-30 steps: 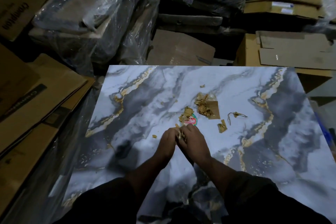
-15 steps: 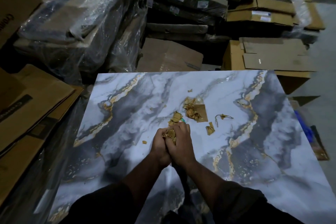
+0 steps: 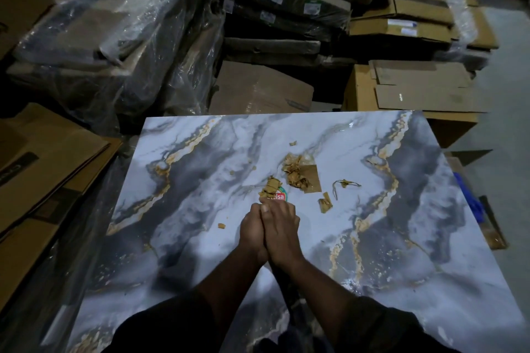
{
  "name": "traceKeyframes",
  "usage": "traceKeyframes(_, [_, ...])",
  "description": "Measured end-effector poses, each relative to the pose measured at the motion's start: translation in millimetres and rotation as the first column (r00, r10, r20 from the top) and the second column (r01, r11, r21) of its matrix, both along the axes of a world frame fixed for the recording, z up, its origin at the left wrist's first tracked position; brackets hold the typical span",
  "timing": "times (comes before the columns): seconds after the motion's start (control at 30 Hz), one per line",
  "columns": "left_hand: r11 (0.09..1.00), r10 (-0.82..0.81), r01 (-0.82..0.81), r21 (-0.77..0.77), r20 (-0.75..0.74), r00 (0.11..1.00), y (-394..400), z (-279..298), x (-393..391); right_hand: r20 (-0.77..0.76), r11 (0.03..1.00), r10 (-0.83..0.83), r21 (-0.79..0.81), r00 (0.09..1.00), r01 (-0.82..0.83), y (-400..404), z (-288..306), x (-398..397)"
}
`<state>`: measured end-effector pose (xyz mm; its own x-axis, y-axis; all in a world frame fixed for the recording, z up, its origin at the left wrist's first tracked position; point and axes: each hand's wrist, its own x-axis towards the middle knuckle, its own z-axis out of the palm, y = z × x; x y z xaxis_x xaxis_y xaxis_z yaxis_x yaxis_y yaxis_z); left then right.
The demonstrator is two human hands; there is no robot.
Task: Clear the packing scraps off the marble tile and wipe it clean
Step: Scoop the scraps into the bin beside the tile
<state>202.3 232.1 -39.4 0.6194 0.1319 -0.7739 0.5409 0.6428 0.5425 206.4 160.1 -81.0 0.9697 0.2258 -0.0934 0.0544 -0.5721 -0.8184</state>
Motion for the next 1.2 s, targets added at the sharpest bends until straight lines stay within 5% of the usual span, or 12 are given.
traceKeyframes(0.13, [0.983,0.162,-0.161,0.093,-0.009,0.987,6.1,-2.5,7.5,0.15,0.995,-0.095,-0.012,0.984,0.098,-18.8,-1.8,-5.7])
traceKeyframes(0.3, [0.969,0.121,-0.1,0.226,-0.082,0.989,22.9,-11.4,3.9,0.232,0.877,-0.22,-0.379,0.947,0.296,-60.5,-19.2,12.6])
traceKeyframes(0.4, [0.969,0.127,-0.103,0.224,-0.091,0.988,31.1,-14.7,-0.2,0.204,0.836,-0.204,-0.473,0.957,0.279,-68.9,-26.2,12.7])
traceKeyframes(0.63, [0.952,0.184,-0.158,0.261,-0.079,0.98,43.0,-19.9,-7.3,0.28,0.953,0.071,-0.303,0.957,0.018,-49.9,-28.4,-2.9])
traceKeyframes(0.83, [0.927,0.227,-0.188,0.324,-0.087,0.97,66.7,-27.7,-13.8,0.352,0.836,-0.264,-0.38,0.898,0.395,-92.8,-30.6,35.3])
traceKeyframes(1.03, [0.927,0.251,-0.219,0.305,-0.069,0.966,64.7,-38.6,-21.1,0.251,0.936,0.051,-0.35,0.967,0.041,-82.8,-36.0,22.8])
traceKeyframes(1.2, [0.91,0.268,-0.233,0.343,-0.057,0.962,68.9,-46.7,-31.9,0.267,0.957,0.235,-0.233,0.935,-0.174,-23.2,-41.9,-18.0])
